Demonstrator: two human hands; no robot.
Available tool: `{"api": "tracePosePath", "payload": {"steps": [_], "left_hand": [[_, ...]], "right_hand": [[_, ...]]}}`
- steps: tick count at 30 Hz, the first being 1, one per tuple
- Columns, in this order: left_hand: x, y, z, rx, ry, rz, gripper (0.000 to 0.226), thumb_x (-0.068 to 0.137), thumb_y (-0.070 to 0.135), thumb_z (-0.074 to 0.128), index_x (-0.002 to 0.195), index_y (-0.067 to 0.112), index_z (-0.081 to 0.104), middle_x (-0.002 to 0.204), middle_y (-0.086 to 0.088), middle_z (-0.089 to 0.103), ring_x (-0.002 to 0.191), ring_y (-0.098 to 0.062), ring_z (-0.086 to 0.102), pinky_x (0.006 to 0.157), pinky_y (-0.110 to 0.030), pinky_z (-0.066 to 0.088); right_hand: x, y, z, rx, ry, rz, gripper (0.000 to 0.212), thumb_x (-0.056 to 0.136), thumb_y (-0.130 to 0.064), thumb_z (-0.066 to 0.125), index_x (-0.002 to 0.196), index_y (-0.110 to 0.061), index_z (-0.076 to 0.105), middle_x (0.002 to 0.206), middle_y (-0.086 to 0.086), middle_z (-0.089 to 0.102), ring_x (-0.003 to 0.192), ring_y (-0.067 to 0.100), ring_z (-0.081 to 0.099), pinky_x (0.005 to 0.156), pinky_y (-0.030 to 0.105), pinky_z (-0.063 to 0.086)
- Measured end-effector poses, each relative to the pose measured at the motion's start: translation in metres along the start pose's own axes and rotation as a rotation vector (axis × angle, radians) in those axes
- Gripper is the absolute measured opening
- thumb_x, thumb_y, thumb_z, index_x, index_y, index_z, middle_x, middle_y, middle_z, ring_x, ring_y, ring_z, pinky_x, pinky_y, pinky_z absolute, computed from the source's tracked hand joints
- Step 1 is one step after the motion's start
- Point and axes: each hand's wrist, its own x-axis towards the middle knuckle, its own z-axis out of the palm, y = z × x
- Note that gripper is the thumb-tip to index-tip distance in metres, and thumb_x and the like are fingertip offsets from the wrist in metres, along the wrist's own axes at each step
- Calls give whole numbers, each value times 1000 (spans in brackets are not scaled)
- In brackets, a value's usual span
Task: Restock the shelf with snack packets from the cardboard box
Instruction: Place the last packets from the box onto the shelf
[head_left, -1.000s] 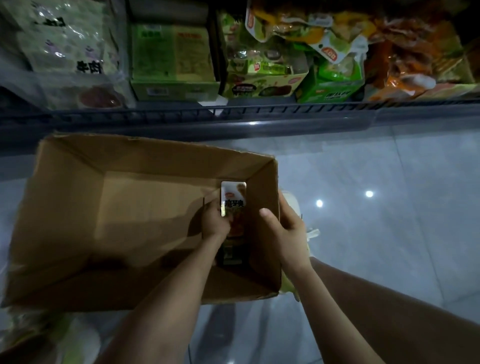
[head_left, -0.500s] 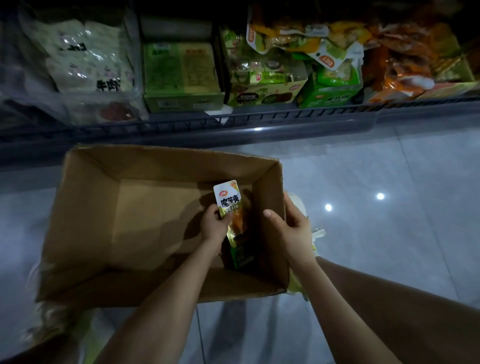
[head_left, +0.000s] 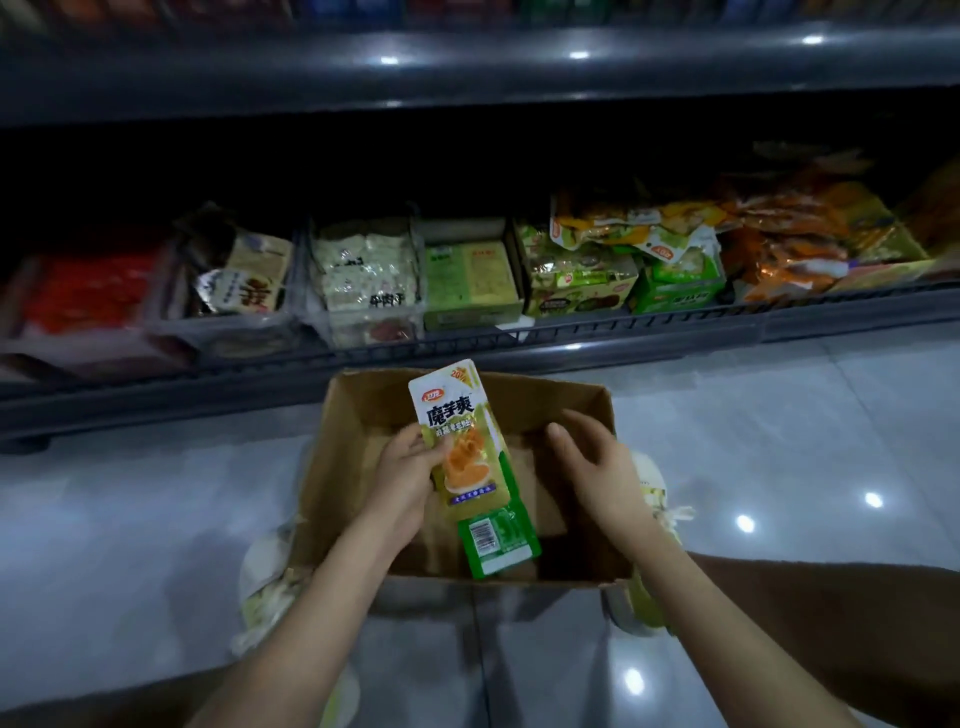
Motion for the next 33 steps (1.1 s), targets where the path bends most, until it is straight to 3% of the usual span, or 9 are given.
{"api": "tracePosePath", "payload": {"steps": [2, 4, 9, 14, 22, 25, 27, 30, 33], "left_hand": [[-19, 20, -1, -13, -37, 33, 19, 89, 0, 57, 107, 5, 61, 102, -11, 70, 89, -22, 66, 77, -35, 52], [-37, 39, -1, -23, -63, 83, 17, 89, -3, 55, 103, 5, 62, 95, -9, 70, 86, -21, 66, 75, -34, 52], [-78, 84, -1, -34, -72, 193, 16, 90, -5, 54, 97, 7, 62, 92, -9, 70, 86, -23, 65, 76, -36, 54], [-110, 115, -4, -56, -86, 254, 18, 92, 5, 57, 109, 8, 61, 102, -10, 71, 87, -22, 68, 75, -38, 55], [-138, 161, -15, -234, -179, 278, 23, 93, -1, 48, 113, 2, 59, 102, -15, 71, 85, -26, 70, 68, -39, 58], [-145, 172, -16, -263, -120, 313, 22, 93, -4, 47, 111, -1, 58, 99, -16, 70, 79, -25, 70, 61, -36, 58], [-150, 180, -13, -283, -65, 346, 17, 94, -3, 47, 104, 2, 59, 94, -13, 70, 73, -21, 70, 59, -35, 59], [-154, 198, -12, -344, 2, 365, 17, 95, -2, 45, 91, 6, 58, 88, -10, 68, 70, -22, 68, 68, -41, 57], [-156, 217, -15, -384, 32, 373, 17, 96, -2, 42, 89, 6, 56, 93, -13, 65, 80, -26, 63, 77, -46, 51]], "right_hand": [[-13, -32, 7, 264, -244, 90, 43, 92, -33, 60, 132, -18, 53, 119, 3, 66, 97, 6, 64, 77, 13, 50], [-25, -57, 11, 405, -359, 96, 34, 91, -22, 62, 124, -14, 57, 110, 6, 70, 95, 15, 69, 78, 23, 56], [-43, -103, 5, 455, -280, -45, 19, 85, -1, 66, 101, -12, 67, 99, 9, 73, 92, 28, 71, 86, 50, 55], [-56, -143, -9, 586, -254, -103, 29, 83, 2, 66, 110, -6, 61, 99, 10, 73, 89, 29, 71, 80, 51, 57], [-68, -189, -17, 663, -520, -174, 29, 87, 4, 60, 114, -4, 65, 105, 17, 71, 94, 36, 68, 85, 54, 53], [-72, -200, -19, 608, -565, -202, 42, 84, 4, 64, 123, -10, 60, 111, 12, 70, 100, 33, 67, 85, 48, 54], [-77, -206, -20, 512, -568, -225, 52, 81, 5, 69, 126, -16, 55, 112, 9, 69, 96, 27, 69, 72, 38, 57], [-84, -213, -26, 411, -583, -224, 55, 79, 12, 67, 122, -19, 50, 93, 11, 67, 76, 20, 69, 56, 30, 56], [-84, -218, -33, 397, -490, -205, 47, 81, 16, 61, 123, -3, 52, 80, 17, 60, 55, 15, 61, 49, 24, 52]]}}
